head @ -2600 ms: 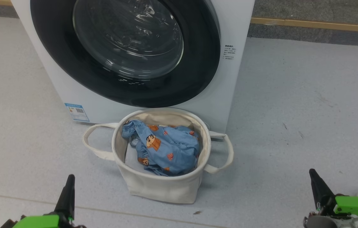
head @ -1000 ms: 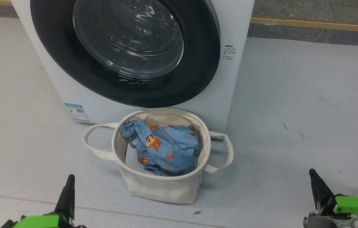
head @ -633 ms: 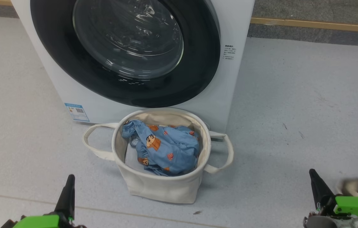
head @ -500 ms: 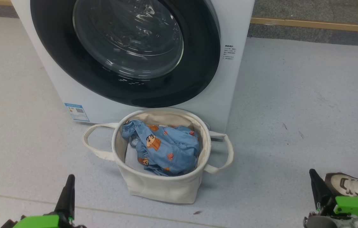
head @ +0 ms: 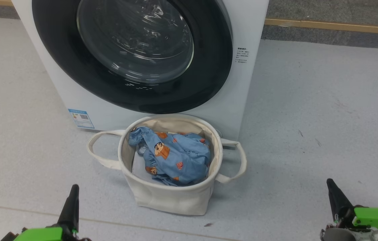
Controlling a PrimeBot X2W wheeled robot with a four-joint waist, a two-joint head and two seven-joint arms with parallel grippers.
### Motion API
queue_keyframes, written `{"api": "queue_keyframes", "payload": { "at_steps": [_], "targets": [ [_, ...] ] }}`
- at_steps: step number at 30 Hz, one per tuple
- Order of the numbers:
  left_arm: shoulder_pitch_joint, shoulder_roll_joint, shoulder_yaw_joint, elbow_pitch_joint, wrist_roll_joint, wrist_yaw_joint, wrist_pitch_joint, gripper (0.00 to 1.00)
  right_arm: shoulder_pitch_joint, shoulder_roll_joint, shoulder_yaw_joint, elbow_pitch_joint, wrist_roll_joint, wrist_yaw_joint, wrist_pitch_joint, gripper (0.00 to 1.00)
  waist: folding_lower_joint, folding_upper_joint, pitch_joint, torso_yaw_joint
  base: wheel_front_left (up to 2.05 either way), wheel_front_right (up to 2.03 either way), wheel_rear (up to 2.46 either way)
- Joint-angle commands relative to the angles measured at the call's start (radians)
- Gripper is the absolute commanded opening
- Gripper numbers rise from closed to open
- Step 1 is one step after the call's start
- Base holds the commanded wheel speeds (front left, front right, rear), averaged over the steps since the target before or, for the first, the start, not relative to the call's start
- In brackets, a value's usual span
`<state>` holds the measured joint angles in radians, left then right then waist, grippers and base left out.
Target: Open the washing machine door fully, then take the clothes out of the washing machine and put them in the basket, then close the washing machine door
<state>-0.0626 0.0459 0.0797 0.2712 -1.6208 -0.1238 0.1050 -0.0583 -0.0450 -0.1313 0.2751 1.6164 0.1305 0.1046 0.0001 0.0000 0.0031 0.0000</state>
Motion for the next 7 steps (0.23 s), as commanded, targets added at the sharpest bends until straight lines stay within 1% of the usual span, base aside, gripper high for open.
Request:
{"api": "queue_keyframes", "payload": {
  "at_steps": [1, 7],
  "targets": [
    [-0.045, 0.005, 0.034, -0.026, 0.012, -0.007, 0.008, 0.00, -0.049, -0.007, 0.019, -0.030, -0.007, 0.000, 0.007, 0.00, 0.0000, 0.0000, 0.000, 0.000, 0.00, 0.00, 0.00],
    [-0.045, 0.005, 0.034, -0.026, 0.012, -0.007, 0.008, 0.00, -0.049, -0.007, 0.019, -0.030, -0.007, 0.000, 0.008, 0.00, 0.0000, 0.0000, 0.000, 0.000, 0.00, 0.00, 0.00]
  ]
}}
